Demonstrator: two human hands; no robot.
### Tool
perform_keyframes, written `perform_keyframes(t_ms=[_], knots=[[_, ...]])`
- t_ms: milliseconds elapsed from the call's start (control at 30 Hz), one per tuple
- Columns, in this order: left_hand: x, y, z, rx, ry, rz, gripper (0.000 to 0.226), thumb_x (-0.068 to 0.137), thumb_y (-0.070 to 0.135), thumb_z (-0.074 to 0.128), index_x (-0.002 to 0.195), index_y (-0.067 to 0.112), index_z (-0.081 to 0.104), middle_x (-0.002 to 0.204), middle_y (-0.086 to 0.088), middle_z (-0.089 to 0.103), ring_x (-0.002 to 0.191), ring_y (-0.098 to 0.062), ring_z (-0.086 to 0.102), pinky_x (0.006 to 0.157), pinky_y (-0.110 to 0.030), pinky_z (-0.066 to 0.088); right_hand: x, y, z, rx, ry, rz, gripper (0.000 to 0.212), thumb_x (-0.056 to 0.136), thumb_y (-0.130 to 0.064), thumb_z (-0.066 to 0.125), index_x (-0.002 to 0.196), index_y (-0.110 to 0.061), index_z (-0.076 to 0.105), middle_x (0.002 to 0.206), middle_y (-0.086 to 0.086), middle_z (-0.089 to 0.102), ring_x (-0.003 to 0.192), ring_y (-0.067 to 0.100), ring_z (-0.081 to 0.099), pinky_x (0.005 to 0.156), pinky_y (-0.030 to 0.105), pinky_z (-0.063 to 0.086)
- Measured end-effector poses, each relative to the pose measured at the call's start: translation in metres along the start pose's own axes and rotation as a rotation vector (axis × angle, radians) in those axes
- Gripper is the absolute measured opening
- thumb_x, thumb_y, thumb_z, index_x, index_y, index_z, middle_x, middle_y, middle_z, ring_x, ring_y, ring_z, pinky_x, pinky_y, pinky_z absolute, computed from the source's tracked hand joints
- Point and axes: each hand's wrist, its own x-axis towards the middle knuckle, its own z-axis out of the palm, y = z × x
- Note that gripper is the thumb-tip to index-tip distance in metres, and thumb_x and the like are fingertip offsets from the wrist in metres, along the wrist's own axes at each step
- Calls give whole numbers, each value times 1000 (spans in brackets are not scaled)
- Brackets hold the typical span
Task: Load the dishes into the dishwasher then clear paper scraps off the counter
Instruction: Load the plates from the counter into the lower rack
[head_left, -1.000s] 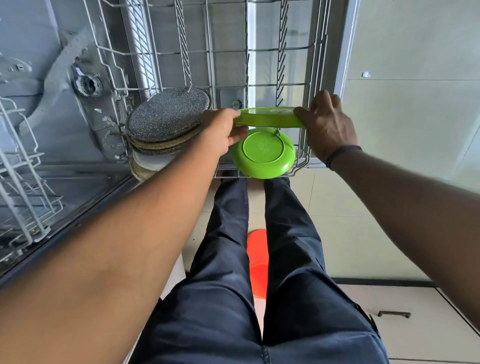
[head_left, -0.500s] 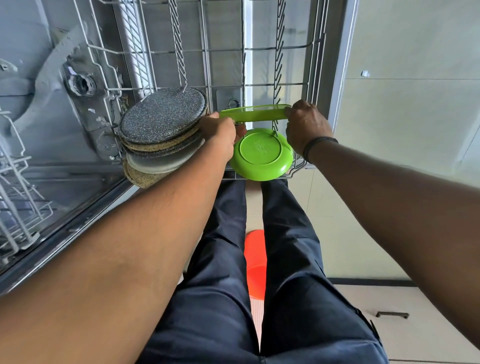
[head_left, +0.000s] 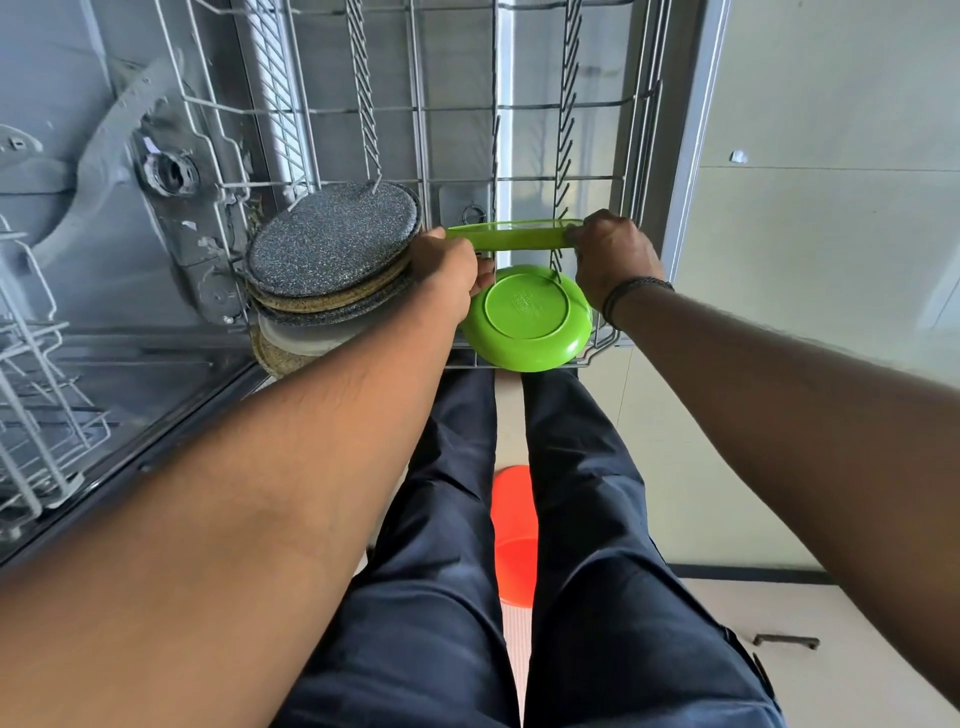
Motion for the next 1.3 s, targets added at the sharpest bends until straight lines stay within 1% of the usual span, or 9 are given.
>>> perform_keyframes(t_ms=[100,367,633,733,767,867,1100,1200,1300], knots=[[-3,1,-1,74,-15,28,55,102,0,32,151,20,41,97,-7,65,54,-13,65,48,-28,56,2,-3,0,-8,-27,19,32,96,-6,53,125,-10,63,119,17,61,112,39,58,90,45,53],[-24,11,-17,194,-15,115,42,100,17,53,141,27,53,123,-3,66,85,-21,70,51,-29,53,-13,-28,-12,-127,23,17,36,85,-11,65,120,-12,58,120,14,53,117,36,50,75,42,51],[-124,44,-86,213,6,352,37,90,28,70,127,24,66,119,-4,72,93,-26,74,48,-28,56,-92,-78,-89,-2,144,-14,31,88,-28,62,116,-15,63,120,15,62,114,37,56,84,43,52],[-185,65,-125,226,6,520,36,86,30,71,122,25,68,114,-3,73,95,-24,73,80,-40,62,-135,-116,-137,103,224,-70,29,88,-32,60,111,-17,69,111,13,69,105,36,62,82,40,53],[-206,73,-142,224,6,572,36,88,29,71,123,25,67,116,1,72,95,-21,71,84,-35,59,-149,-131,-153,141,247,-97,28,88,-34,60,110,-19,69,108,11,70,103,35,63,81,38,52],[-258,84,-188,259,48,714,36,93,25,70,128,19,64,116,4,67,91,-14,64,70,-17,49,-187,-172,-192,254,280,-139,30,88,-37,59,112,-22,70,107,6,72,103,30,65,80,31,49],[-336,88,-269,241,187,916,39,92,20,71,130,11,64,120,-6,71,100,-18,68,83,-28,54,-243,-216,-256,326,246,-258,29,83,-39,61,103,-20,71,102,7,73,97,30,66,78,30,49],[-356,90,-295,158,153,883,36,93,21,69,128,12,64,119,-8,73,99,-20,71,89,-37,58,-258,-233,-286,416,294,-291,26,82,-40,61,91,-19,72,91,4,73,87,27,63,73,27,46],[-374,90,-319,25,209,865,32,94,22,69,124,12,65,117,-7,73,96,-24,73,86,-41,60,-266,-257,-310,492,381,-342,37,83,-47,61,99,-17,76,99,7,75,98,31,67,83,33,52]])
